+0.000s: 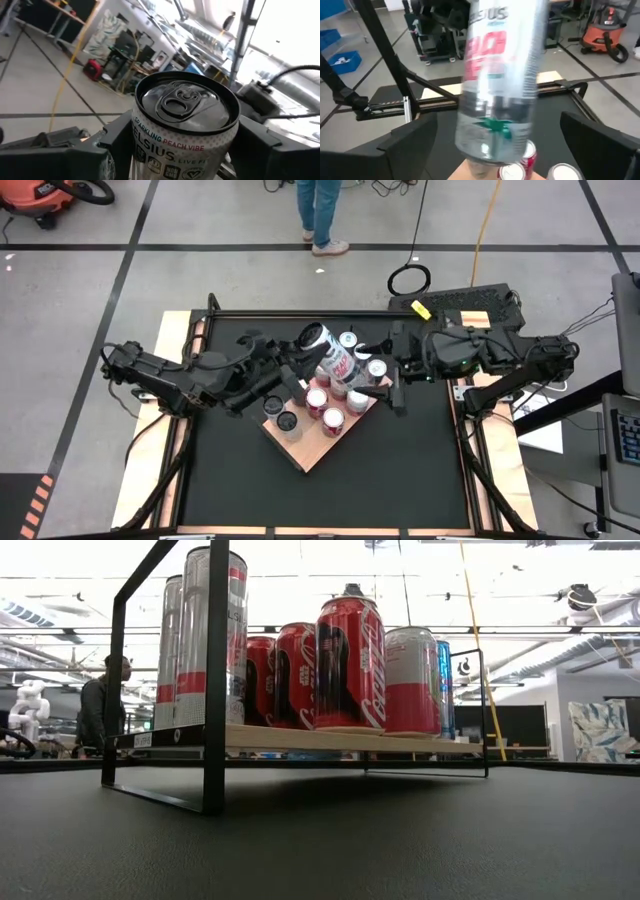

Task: Place canned beverage on shelf
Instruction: Put the white pink soda can on the shelf aligned with the other white pink soda can

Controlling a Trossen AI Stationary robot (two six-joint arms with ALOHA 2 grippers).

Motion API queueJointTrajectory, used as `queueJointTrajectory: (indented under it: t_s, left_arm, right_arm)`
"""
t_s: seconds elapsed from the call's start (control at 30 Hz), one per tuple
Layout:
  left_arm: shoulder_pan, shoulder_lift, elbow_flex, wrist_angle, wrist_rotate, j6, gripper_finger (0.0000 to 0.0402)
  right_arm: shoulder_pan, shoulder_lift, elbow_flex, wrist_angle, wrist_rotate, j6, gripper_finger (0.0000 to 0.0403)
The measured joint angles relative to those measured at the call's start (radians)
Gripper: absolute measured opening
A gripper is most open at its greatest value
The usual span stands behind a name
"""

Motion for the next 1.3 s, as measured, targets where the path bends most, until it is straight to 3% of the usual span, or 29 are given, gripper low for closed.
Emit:
queueJointTrajectory:
  t_s: [0.2,0.33,0.7,1.17,1.3]
  left_arm:
    - [0.0,0.015,0.001,0.001,-0.09,-0.032,0.0245]
    - [0.004,0.02,0.0,0.005,-0.109,-0.052,0.0245]
    - [0.006,0.023,0.0,0.025,-0.137,-0.055,0.0245]
    - [0.005,0.023,0.0,0.007,-0.14,-0.053,0.0245]
    - [0.005,0.023,0.001,-0.005,-0.14,-0.055,0.0259]
  right_arm:
    - [0.0,0.035,-0.001,0.038,0.014,0.005,0.04]
    - [-0.001,0.067,-0.001,0.025,0.131,0.015,0.04]
    - [-0.007,0.13,-0.002,0.042,0.113,-0.017,0.0387]
    - [-0.007,0.13,-0.002,0.046,0.134,0.011,0.0247]
    - [-0.008,0.13,-0.002,0.045,0.134,0.01,0.0224]
